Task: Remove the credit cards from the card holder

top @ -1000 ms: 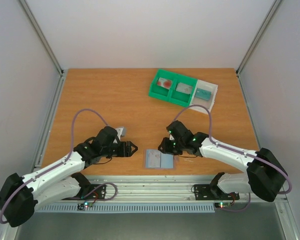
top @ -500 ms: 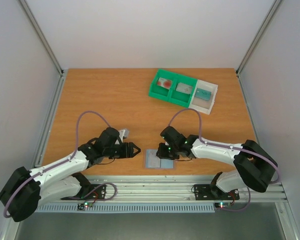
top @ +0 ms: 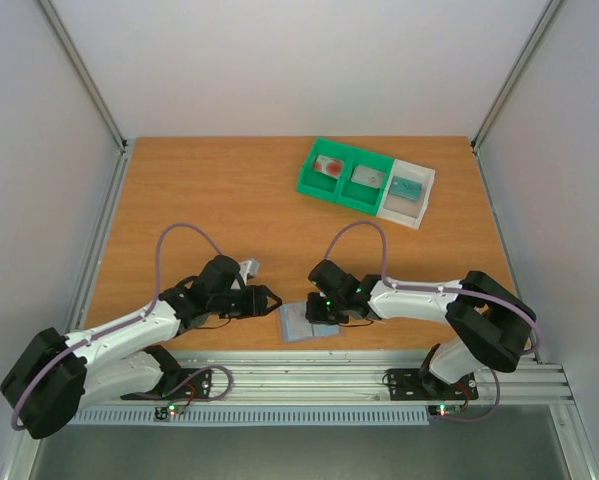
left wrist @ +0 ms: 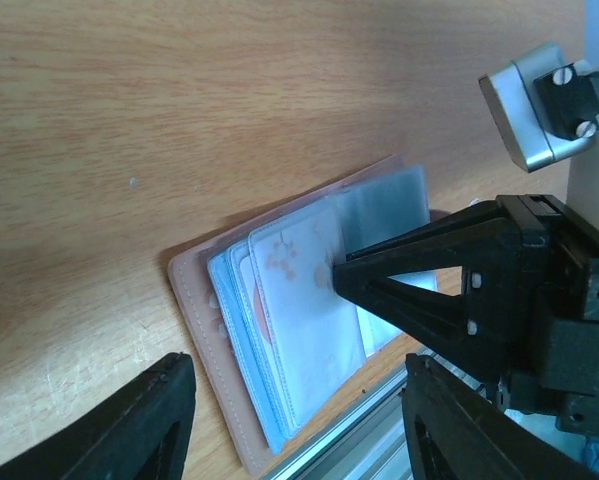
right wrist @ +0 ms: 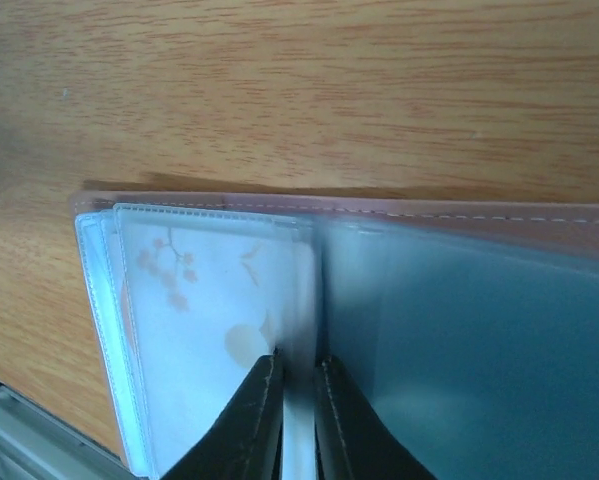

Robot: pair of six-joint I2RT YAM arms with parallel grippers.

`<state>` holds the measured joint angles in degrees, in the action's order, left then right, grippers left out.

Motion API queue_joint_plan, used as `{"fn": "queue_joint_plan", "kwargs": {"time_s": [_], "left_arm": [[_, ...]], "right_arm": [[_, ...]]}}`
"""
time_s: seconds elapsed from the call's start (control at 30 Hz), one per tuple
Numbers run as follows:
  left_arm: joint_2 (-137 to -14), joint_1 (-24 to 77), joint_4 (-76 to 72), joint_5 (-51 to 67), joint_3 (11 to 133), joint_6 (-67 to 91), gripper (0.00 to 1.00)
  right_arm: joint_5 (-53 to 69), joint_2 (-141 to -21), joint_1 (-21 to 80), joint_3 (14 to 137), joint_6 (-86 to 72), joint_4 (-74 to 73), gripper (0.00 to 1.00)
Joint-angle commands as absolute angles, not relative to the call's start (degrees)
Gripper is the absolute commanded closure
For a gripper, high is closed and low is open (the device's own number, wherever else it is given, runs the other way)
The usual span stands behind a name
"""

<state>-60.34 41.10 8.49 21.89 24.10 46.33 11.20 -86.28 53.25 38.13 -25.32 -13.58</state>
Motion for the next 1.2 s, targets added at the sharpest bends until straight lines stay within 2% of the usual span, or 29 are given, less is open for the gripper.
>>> {"fn": "queue_joint_plan", "kwargs": {"time_s": [0.0,0.27,0.87,1.17], "left_arm": [[-60.52,40.93,4.25,23.18,22.47,47.25,0.43],[-65.14,40.92,-1.89,25.99,22.07,49.28,0.5],[-72.71,41.04,-10.88,29.63,22.5,51.93,0.51],[-76.29,41.02,-14.19,30.77,23.06,52.76,0.55]], "right_arm": [[9.76,-85.08,54.13,38.24,-25.73,-13.17,0.91],[9.67,-84.72,54.14,34.2,-27.2,-9.51,0.97],[10.22,-85.24,54.14,29.54,-29.12,-4.24,0.99],[9.76,-85.22,54.14,28.5,-29.57,-3.53,0.99]]}}
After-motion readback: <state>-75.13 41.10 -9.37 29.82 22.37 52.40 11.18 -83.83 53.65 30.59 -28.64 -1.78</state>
